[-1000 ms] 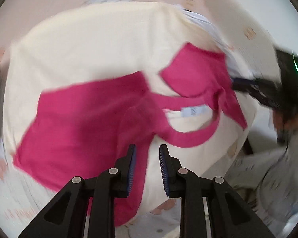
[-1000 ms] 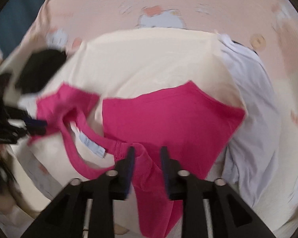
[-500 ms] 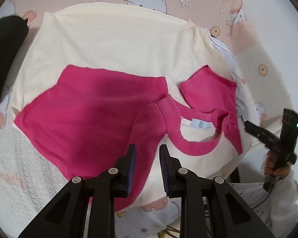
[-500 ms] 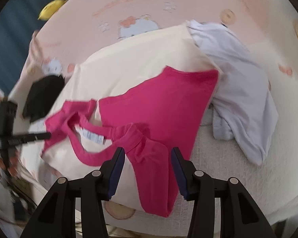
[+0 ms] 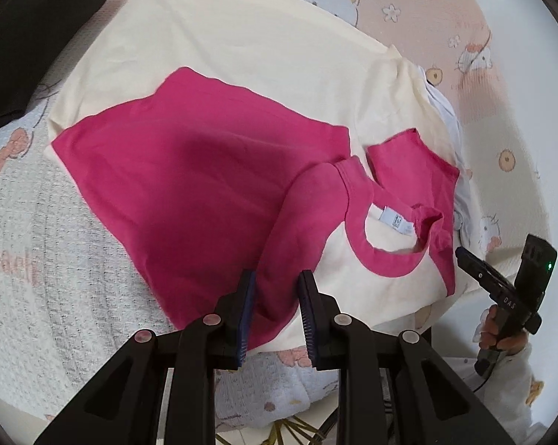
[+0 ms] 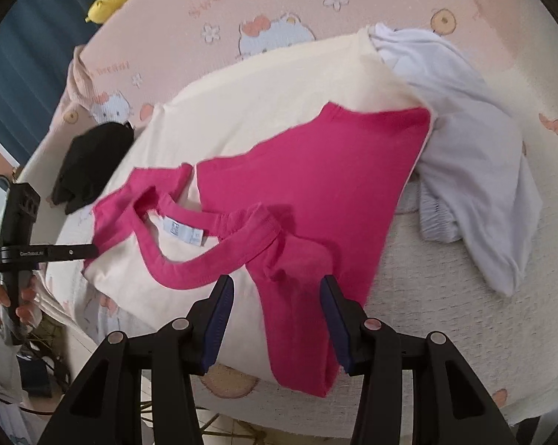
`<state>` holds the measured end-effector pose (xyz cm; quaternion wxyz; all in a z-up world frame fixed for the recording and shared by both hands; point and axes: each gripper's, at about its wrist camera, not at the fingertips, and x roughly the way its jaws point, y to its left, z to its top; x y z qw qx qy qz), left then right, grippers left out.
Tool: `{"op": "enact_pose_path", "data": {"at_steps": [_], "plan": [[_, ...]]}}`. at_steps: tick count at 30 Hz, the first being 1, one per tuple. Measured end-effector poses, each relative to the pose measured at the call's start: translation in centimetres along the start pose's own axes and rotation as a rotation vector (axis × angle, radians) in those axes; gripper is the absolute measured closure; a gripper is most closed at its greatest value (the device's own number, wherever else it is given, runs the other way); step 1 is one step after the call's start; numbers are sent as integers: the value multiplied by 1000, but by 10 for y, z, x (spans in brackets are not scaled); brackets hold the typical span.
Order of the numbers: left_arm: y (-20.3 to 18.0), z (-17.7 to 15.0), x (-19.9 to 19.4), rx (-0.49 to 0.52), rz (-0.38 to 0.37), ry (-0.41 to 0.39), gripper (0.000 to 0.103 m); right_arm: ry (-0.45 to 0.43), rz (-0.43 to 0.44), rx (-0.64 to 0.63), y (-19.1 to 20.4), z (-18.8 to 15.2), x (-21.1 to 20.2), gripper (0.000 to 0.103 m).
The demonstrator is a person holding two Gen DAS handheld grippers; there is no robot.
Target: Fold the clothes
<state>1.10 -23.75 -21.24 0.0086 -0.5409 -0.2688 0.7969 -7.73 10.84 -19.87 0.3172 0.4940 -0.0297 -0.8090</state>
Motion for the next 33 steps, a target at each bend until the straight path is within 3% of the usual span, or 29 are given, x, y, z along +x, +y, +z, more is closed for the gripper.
{"op": "enact_pose_path", "data": {"at_steps": [6, 7, 11, 14, 16, 17, 19, 20, 28, 33], "plan": [[11, -1, 6, -39, 23, -22, 80, 12, -6, 44, -8, -10, 2, 56], [12, -3, 10, -35, 37, -16, 68, 13, -22, 32, -6, -13, 4, 56], [0, -16, 18, 96, 97, -25, 52, 27, -40, -5, 2, -19, 12, 56], [-5, -16, 19, 124, 117, -11, 51, 25, -53, -10, 3, -20, 15, 56], [-1, -9, 15, 47, 109, 10, 51, 25, -45, 14, 0, -19, 16, 56], [2, -6, 12, -4, 82, 9, 51, 25, -38, 29, -2, -18, 16, 56], [9, -1, 4, -97, -72, -3, 50, 20, -11, 71, -7, -16, 14, 56], [9, 1, 3, -109, -109, 3, 50, 20, 4, 92, -9, -16, 13, 56], [-15, 5, 23, -38, -36, 62, 50, 11, 10, 95, -8, -16, 14, 56], [-21, -2, 23, 16, 20, 11, 51, 3, 26, 96, -11, -19, 11, 56]]}}
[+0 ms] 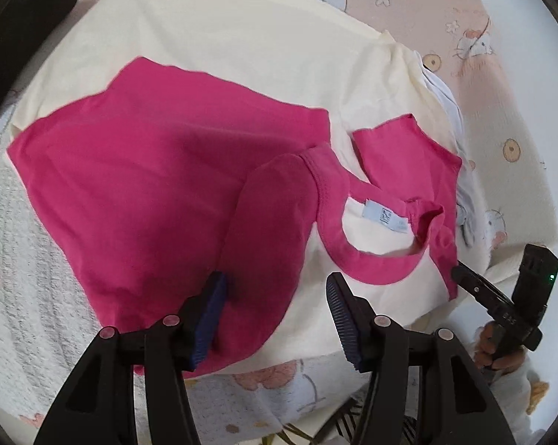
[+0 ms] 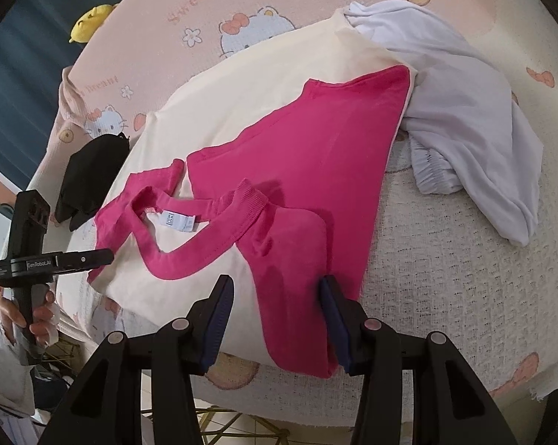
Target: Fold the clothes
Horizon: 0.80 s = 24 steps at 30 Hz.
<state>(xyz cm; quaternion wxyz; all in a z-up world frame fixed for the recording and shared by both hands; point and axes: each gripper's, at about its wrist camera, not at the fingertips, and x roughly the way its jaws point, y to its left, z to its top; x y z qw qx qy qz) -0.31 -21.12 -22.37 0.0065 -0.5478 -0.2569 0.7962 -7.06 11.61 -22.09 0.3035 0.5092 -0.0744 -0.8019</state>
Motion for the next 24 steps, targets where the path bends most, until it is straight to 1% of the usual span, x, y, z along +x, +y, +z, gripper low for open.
{"op": "enact_pose_path", "data": {"at_steps": [1, 2, 4, 6, 8, 12, 16, 19, 21, 24], "plan": [[3, 0, 1, -12, 5, -12, 56, -2, 2, -3, 0, 0, 0, 56], [7, 0, 2, -31, 8, -17, 70, -2, 1, -4, 0, 0, 1, 56], [16, 0, 2, -70, 11, -29, 84, 1, -7, -15, 2, 1, 4, 56], [27, -4, -3, -137, -49, -56, 91, 7, -28, -40, 5, 3, 8, 56], [36, -9, -10, -189, -93, -73, 94, 15, -44, -49, 7, 6, 10, 56], [34, -21, -22, -166, -79, -89, 96, 28, -66, -54, 11, 8, 12, 56], [35, -36, -32, -178, -78, -80, 96, 43, -63, -55, 14, 8, 12, 56], [30, -50, -34, -140, -40, -53, 96, 53, -61, -51, 15, 6, 12, 56], [32, -61, -31, -137, -42, -28, 96, 61, -52, -52, 15, 4, 11, 56], [37, -72, -30, -148, -67, -21, 95, 76, -46, -49, 13, 0, 9, 56]]}}
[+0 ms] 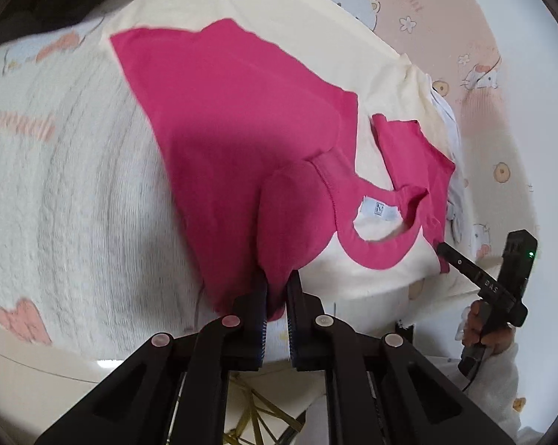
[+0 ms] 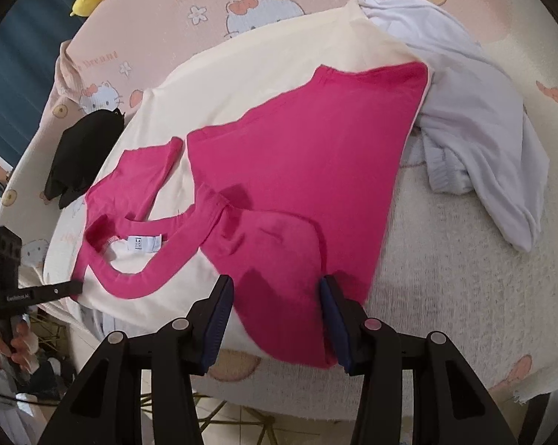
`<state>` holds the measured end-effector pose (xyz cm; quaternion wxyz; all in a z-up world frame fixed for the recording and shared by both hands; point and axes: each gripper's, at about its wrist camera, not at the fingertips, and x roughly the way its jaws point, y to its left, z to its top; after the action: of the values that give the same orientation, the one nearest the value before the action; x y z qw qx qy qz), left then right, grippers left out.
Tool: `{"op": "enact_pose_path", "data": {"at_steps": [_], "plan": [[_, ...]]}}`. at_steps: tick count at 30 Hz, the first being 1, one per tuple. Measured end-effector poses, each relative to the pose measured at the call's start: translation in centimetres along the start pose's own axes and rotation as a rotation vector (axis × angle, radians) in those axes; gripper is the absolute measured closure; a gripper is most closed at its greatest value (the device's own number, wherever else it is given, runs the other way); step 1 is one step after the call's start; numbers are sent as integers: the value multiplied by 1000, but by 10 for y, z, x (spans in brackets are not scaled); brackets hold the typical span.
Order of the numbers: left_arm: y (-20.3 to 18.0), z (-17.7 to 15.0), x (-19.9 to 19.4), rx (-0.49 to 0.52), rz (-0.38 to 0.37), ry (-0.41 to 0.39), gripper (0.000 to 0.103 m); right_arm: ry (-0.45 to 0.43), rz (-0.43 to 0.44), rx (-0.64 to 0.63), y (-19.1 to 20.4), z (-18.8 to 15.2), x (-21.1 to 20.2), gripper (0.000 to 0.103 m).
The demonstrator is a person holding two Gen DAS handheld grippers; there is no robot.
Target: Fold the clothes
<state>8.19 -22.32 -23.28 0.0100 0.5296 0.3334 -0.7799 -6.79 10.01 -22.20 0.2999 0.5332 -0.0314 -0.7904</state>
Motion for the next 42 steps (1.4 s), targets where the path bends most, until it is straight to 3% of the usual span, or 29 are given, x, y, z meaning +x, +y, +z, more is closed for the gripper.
{"op": "enact_pose_path", "data": {"at_steps": [8, 12, 17, 20, 21, 22, 23, 25, 27, 29, 31, 36, 39, 41, 42], "plan": [[-14, 17, -20, -34, -99, -74, 94, 3, 44, 44, -6, 3, 4, 56], [-23, 26, -23, -11, -95, -70, 94, 27, 75, 111, -14, 3, -2, 56], [-10, 34, -13, -96, -110, -11, 94, 28, 108, 156, -24, -1, -5, 56], [0, 33, -20, -161, -171, -25, 91, 27, 147, 179, -28, -2, -5, 55], [3, 33, -22, -179, -190, -29, 86, 26, 165, 189, -29, -1, -4, 55], [3, 35, -24, -177, -196, -38, 65, 31, 183, 204, -30, 0, -2, 55], [2, 37, -27, -179, -193, -52, 36, 35, 199, 219, -32, 1, 0, 55], [1, 38, -32, -183, -205, -99, 21, 36, 216, 246, -34, 4, 3, 55], [-2, 40, -28, -165, -198, -116, 22, 26, 222, 251, -35, 7, 5, 55], [-5, 45, -16, -153, -148, -90, 22, 19, 228, 251, -35, 10, 7, 55], [-6, 51, -2, -145, -150, -68, 22, 14, 237, 252, -34, 13, 10, 56], [3, 46, 19, -207, -147, -1, 24, 5, 273, 299, -40, 17, 17, 56], [11, 34, 17, -256, -168, 3, 45, 2, 280, 314, -41, 15, 17, 56], [16, 25, 16, -270, -159, 5, 65, 16, 291, 298, -38, 13, 17, 57], [18, 21, 15, -273, -150, 6, 69, 23, 298, 287, -37, 11, 17, 57]]}}
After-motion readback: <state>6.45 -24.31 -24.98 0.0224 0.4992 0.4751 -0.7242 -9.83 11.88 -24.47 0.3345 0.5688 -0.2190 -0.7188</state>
